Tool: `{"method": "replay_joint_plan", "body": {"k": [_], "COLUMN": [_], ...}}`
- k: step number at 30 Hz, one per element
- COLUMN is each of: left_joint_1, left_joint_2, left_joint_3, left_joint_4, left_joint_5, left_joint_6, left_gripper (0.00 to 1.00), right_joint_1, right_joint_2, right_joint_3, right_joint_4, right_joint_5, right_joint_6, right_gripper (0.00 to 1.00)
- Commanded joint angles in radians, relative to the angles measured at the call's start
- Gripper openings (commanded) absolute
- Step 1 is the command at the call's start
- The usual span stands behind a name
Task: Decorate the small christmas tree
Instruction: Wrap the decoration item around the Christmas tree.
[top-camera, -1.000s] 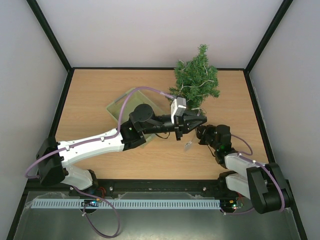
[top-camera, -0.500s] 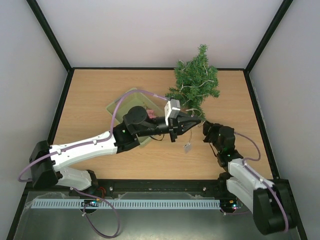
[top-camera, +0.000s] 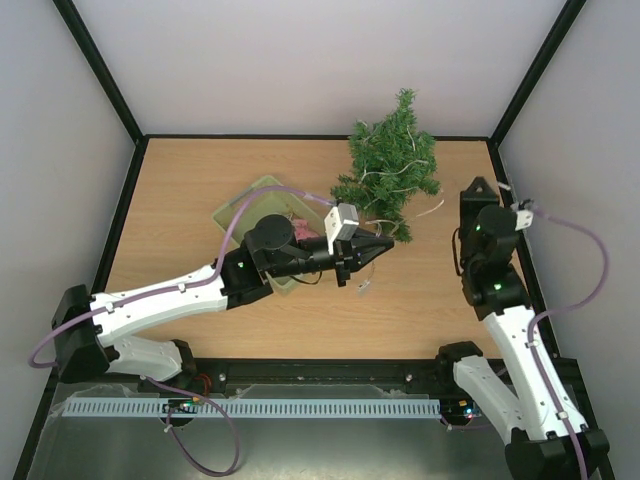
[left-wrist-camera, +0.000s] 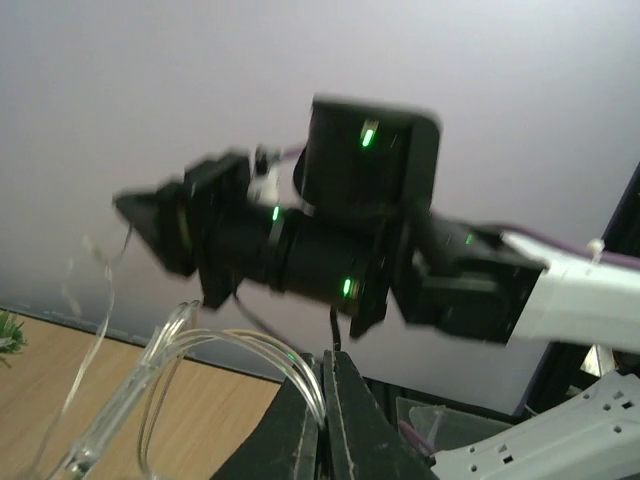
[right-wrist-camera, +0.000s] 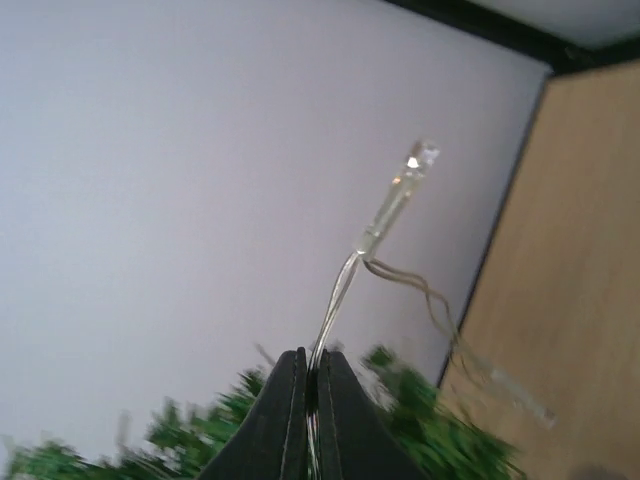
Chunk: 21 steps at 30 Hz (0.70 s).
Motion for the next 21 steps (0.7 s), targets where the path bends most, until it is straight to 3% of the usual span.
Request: {"method": "replay_joint_plan", "body": {"k": [1, 8, 21], "left_joint_1": [-0.002, 0.013, 0.07], "left_joint_2": [-0.048, -0.118, -0.252], "left_joint_3": [0.026, 0.0, -0.088], "left_joint_4": [-0.038, -0.103, -0.205], "left_joint_5": [-0.023, -0.061, -0.093], "left_joint_6": [0.036, 0.048, 0.012], "left_gripper": [0.03, 0.02, 0.03], "right_joint_1": [-0.005, -0.004, -0.004], "right_joint_2": [0.053, 0.098, 0.034], "right_joint_3": [0.197, 0.303, 0.328], "right_joint_4": [-0.102, -0.092, -0.276], "right_joint_5": [0.125, -0.024, -0.411], "right_joint_6": [-0.279, -0.455, -0.478], "right_gripper": [0.02, 0.02, 0.02]}}
